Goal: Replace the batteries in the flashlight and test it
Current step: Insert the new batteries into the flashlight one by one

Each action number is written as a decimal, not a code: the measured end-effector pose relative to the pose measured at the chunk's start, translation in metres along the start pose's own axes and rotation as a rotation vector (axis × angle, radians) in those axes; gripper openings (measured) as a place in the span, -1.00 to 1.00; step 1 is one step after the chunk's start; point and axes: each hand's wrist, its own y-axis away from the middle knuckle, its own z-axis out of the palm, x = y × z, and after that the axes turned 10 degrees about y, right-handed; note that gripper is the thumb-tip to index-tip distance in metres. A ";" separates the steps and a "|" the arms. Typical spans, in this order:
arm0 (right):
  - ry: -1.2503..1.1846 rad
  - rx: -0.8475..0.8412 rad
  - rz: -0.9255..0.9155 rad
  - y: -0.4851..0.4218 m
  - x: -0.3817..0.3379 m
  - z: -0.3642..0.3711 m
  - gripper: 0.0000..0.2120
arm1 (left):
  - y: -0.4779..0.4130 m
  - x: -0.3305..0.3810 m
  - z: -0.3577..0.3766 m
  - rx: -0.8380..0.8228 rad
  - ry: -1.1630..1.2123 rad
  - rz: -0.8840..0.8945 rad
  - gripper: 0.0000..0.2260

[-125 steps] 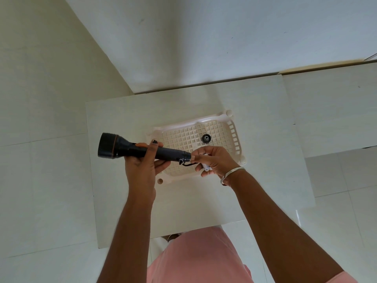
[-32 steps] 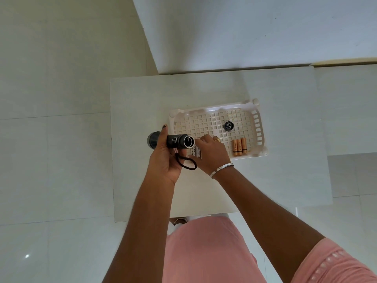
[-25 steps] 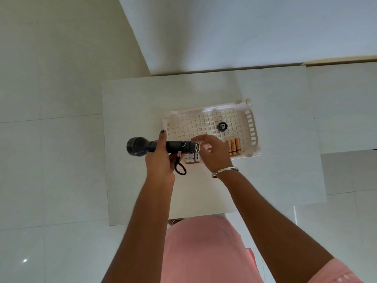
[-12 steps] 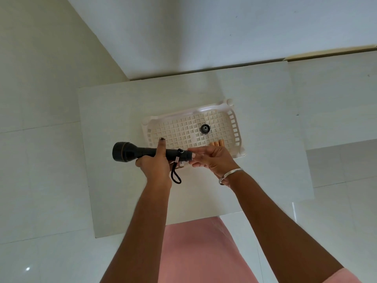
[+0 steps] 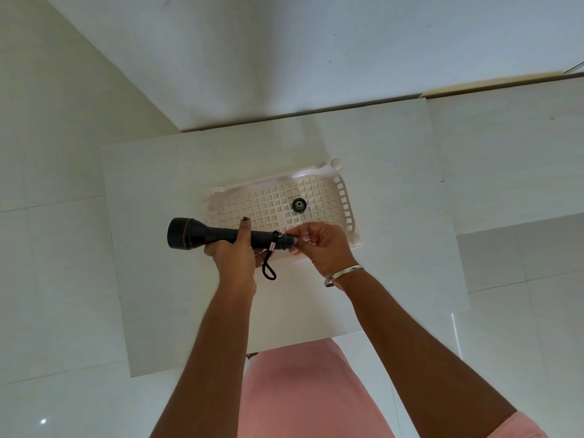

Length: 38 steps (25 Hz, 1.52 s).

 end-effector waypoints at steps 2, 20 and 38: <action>-0.015 0.005 0.002 -0.001 -0.001 -0.004 -0.81 | -0.003 0.002 0.000 -0.048 0.010 -0.027 -0.52; 0.709 0.175 -0.054 -0.010 -0.002 0.004 -0.82 | -0.002 0.026 -0.019 -0.187 0.335 -0.037 -0.77; -0.825 0.252 0.136 0.011 -0.077 0.054 -0.81 | -0.005 0.043 -0.034 -0.270 0.444 -0.040 -0.91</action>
